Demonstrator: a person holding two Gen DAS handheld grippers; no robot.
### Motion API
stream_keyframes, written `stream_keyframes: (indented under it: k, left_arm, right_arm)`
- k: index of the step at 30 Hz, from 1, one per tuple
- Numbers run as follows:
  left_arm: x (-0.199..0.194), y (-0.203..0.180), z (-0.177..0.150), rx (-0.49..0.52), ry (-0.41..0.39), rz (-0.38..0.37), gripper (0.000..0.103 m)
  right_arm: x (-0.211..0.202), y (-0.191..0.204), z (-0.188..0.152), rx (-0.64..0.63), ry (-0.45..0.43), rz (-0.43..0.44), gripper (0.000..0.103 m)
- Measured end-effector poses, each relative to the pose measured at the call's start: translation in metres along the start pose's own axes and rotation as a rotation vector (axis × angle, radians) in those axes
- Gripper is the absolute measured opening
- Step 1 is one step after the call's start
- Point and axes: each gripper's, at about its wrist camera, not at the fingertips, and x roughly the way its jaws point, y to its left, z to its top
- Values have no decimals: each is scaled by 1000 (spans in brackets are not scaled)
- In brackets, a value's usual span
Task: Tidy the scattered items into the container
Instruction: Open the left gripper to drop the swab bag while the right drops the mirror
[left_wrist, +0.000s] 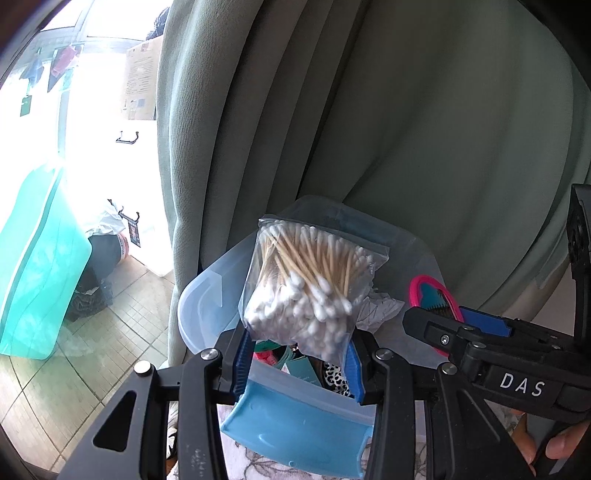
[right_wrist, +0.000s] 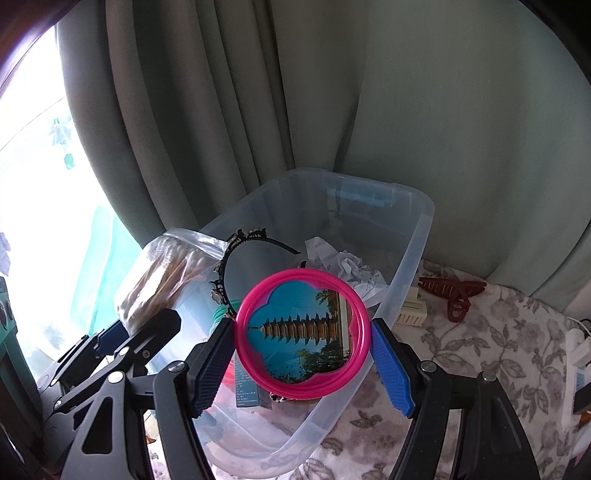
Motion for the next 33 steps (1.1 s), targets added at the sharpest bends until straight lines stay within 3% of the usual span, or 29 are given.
stream_keyframes:
  k: [20,33]
  left_arm:
    - [25,-7,-2,3,25,4,45]
    - [38,-11,-13,7,20,10,54]
  right_arm:
    - [6,-4,3,-3,-4,4,76]
    - [6,-13,4,32,-11,11,77]
